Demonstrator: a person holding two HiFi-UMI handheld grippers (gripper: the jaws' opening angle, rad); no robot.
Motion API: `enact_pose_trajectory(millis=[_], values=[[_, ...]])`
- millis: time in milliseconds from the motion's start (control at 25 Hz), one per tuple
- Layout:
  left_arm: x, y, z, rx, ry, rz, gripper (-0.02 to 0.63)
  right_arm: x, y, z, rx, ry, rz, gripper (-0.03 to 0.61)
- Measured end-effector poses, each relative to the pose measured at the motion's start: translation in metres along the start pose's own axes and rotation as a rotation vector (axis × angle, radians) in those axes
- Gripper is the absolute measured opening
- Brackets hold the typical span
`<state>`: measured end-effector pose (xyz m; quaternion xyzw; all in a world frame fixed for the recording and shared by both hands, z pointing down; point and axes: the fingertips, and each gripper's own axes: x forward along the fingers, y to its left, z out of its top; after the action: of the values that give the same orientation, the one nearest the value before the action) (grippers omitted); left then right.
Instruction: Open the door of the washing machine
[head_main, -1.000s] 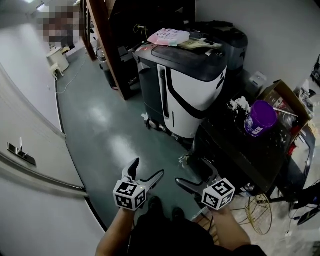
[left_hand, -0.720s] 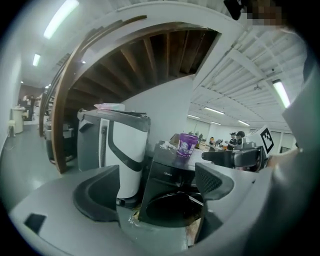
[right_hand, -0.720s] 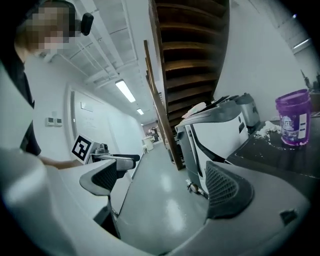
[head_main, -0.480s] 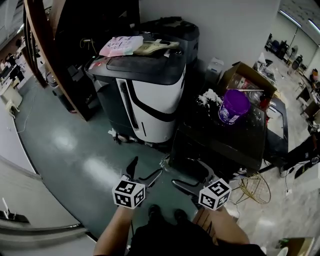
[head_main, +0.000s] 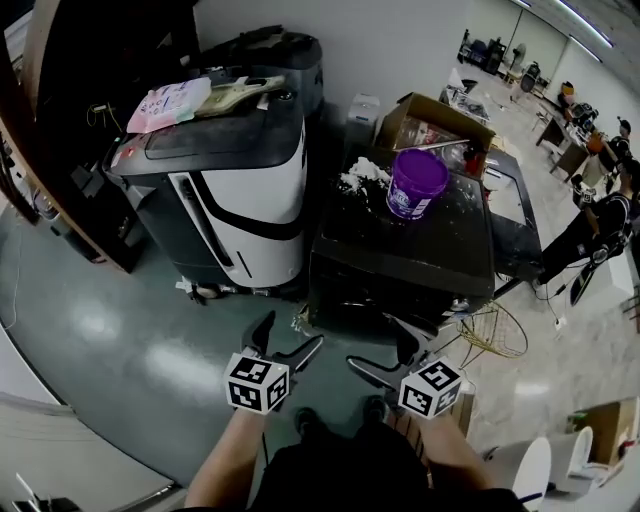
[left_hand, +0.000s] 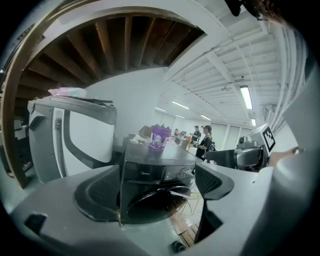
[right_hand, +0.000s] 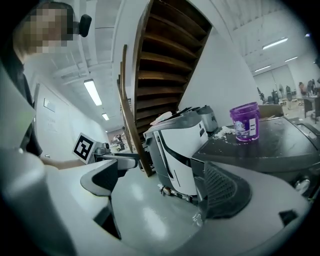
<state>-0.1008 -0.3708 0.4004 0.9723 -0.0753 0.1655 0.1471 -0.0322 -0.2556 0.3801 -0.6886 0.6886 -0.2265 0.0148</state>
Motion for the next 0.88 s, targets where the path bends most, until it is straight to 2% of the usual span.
enact_pose_trajectory(millis=[440,680,880], values=[[0.081,-0.074,0.007,0.040,0.051,-0.128,0.494,-0.066,-0.074,0.003,0.034,-0.031,-0.112,0.538],[0.122,-0.110,0.015,0.048,0.057,-0.115,0.494,-0.102,-0.125,0.011,0.046,-0.040,-0.120,0.526],[0.155,-0.136,0.005,0.042,0.086,-0.082,0.494,-0.118,-0.166,0.002,0.061,-0.013,-0.082,0.509]])
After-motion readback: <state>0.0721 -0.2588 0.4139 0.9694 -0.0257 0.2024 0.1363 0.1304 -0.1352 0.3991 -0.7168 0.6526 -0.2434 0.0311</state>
